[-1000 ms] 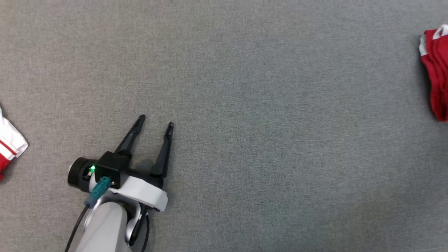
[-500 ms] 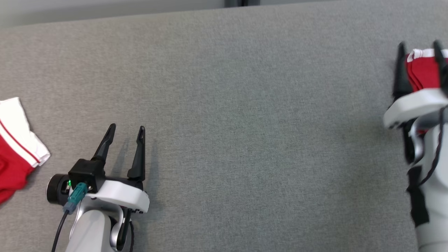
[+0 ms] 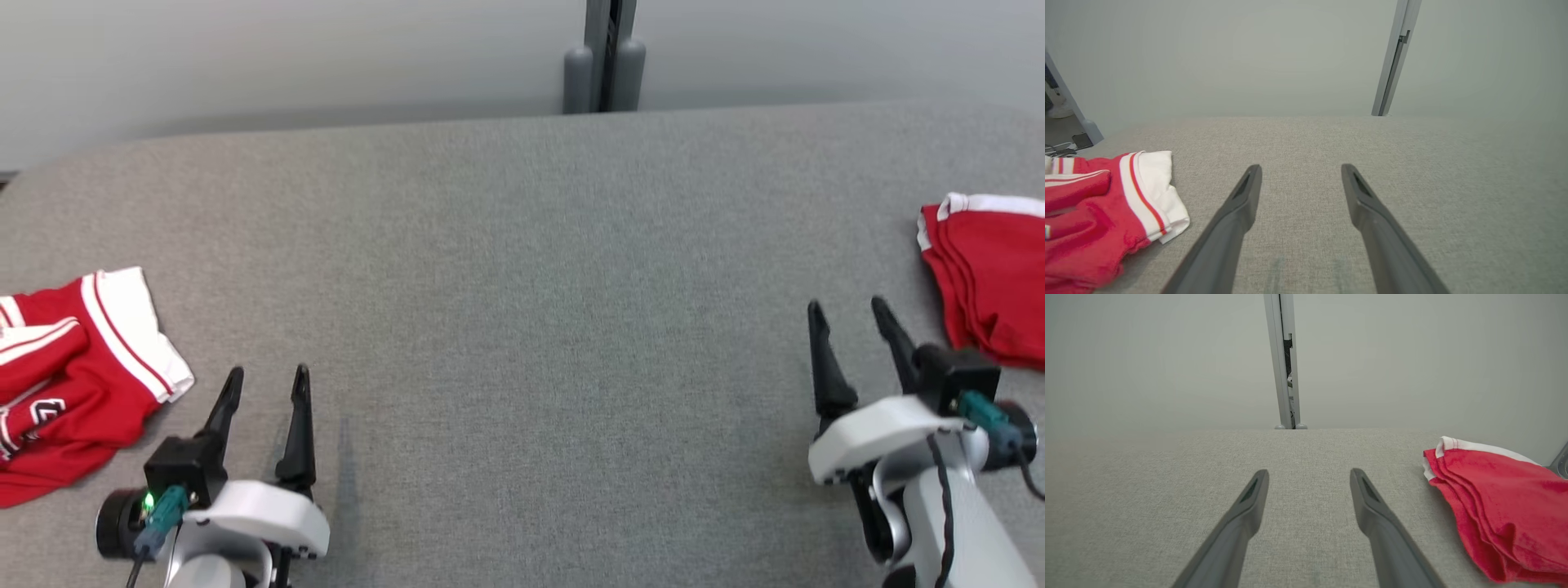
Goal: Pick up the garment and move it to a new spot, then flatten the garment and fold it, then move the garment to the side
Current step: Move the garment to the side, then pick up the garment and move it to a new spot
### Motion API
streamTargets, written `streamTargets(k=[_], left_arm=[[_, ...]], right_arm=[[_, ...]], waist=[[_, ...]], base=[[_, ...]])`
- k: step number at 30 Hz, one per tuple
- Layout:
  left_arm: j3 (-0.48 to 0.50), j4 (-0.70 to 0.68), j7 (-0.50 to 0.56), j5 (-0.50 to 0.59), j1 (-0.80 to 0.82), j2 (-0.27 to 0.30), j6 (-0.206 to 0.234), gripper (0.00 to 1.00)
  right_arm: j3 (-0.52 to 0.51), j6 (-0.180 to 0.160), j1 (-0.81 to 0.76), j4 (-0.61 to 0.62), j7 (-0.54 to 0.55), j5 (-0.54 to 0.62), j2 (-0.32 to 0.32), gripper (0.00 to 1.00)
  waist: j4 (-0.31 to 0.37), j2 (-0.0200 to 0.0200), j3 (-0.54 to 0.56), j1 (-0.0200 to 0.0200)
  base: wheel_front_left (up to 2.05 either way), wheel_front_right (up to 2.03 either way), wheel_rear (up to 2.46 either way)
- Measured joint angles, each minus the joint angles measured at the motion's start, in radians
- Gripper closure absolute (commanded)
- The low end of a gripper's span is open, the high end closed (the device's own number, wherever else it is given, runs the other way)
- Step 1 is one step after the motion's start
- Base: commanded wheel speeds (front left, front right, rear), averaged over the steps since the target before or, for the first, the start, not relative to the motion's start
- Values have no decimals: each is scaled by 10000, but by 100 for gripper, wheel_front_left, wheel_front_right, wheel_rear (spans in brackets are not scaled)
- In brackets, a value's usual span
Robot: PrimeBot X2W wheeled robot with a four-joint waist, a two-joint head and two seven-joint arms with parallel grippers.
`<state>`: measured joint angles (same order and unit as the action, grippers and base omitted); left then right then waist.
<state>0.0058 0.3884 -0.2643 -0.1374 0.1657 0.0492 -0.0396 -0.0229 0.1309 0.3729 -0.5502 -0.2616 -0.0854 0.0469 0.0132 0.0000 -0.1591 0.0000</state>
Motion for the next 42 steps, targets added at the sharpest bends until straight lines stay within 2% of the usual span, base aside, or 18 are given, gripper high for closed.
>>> streamTargets(k=[11, 24, 31, 42], left_arm=[[274, 219, 2, -36, -1308, 2, 155, 0], [221, 261, 2, -234, -1376, -8, 318, 0], [738, 368, 2, -316, -1234, -6, 470, 0], [1781, 464, 2, -180, -1380, 6, 316, 0]], right_arm=[[556, 0, -1399, 443, 0, -407, 6, 0], [1014, 0, -1541, 380, 0, -477, 10, 0], [1532, 0, -1499, 476, 0, -456, 17, 0], [2328, 0, -1308, 384, 0, -844, 4, 0]], waist=[[6, 0, 1325, 0], [-245, 0, 1429, 0], [-1195, 0, 1224, 0], [-3627, 0, 960, 0]], base=[[0, 0, 0], [0, 0, 0], [0, 0, 0], [0, 0, 0]])
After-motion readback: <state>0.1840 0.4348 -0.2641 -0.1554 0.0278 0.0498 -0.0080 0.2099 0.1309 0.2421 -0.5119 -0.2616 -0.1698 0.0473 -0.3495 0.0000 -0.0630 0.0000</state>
